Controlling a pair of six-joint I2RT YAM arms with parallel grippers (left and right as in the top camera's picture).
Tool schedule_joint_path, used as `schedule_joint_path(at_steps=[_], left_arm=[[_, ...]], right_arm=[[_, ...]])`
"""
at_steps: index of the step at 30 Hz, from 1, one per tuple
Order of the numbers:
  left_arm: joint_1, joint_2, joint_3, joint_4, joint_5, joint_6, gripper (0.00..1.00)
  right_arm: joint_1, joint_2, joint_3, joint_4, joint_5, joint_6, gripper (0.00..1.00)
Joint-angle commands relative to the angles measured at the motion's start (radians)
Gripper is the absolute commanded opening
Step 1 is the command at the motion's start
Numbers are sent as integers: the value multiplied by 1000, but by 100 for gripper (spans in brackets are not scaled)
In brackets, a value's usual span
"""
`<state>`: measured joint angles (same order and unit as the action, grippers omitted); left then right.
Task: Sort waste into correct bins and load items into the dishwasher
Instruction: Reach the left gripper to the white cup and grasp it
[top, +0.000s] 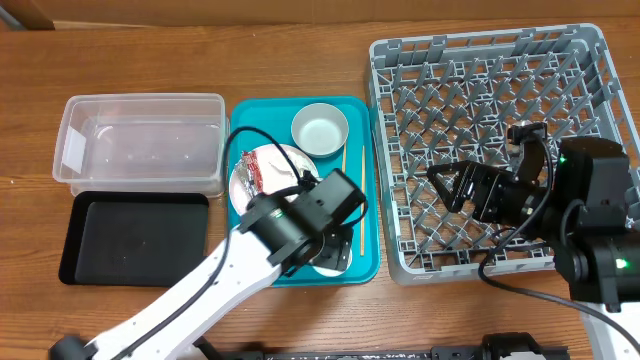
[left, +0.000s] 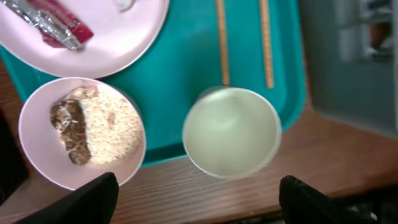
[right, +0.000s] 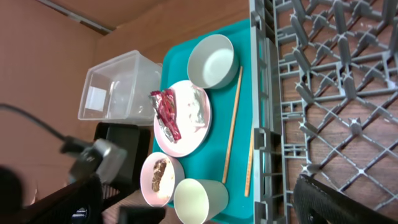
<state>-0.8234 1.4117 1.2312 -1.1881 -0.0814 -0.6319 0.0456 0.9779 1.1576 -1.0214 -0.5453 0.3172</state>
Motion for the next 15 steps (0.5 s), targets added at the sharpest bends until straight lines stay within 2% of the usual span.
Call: schedule_joint_path(at_steps=[1, 8, 12, 15], left_arm=[[-2, 101, 7, 16, -82, -71, 80], [0, 253, -1, 93, -59, -48, 71], [3, 301, -1, 93, -48, -48, 44], [6, 307, -1, 97, -49, -48, 34]], right_arm=[[-7, 12, 29, -6, -7, -3, 100], [-7, 18, 29, -3, -7, -3, 100], [-7, 18, 29, -4, -7, -3, 100], [-7, 18, 29, -4, -7, -3, 100]])
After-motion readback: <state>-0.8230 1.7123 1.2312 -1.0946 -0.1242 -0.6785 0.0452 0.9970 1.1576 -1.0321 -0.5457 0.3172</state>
